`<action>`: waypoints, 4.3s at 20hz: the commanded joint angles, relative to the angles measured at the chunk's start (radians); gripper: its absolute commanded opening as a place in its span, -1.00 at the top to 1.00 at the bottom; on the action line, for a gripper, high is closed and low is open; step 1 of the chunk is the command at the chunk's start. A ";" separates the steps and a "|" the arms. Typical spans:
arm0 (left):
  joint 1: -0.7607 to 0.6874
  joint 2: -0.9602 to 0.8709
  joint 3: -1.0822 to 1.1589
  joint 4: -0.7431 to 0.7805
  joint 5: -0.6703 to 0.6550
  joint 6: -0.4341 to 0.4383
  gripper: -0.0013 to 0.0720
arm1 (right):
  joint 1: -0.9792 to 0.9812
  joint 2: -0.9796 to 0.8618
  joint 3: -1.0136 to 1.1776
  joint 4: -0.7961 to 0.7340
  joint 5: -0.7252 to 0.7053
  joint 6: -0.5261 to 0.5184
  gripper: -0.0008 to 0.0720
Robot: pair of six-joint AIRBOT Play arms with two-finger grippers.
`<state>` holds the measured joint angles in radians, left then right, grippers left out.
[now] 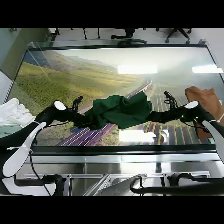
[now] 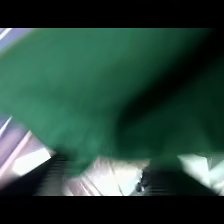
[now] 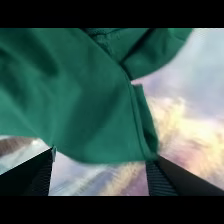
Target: Fold the shirts.
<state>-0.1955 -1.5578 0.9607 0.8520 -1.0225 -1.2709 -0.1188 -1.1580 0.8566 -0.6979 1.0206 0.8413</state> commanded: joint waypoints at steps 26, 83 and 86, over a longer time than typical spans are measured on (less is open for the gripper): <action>-0.194 0.513 0.100 -0.051 0.006 -0.038 0.89 | -0.133 0.476 0.399 0.176 0.364 0.072 0.91; -0.005 -0.104 0.701 0.061 0.230 -0.021 0.92 | 0.006 -0.245 0.681 0.095 0.158 0.073 0.91; -0.003 -0.172 0.828 0.035 0.121 -0.022 -0.21 | 0.005 -0.289 0.681 0.091 0.113 0.072 0.91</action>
<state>-0.2012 -1.6402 1.6966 0.9073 -0.8459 -1.2942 -0.1169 -1.3724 1.5452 -0.5800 1.1870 0.9001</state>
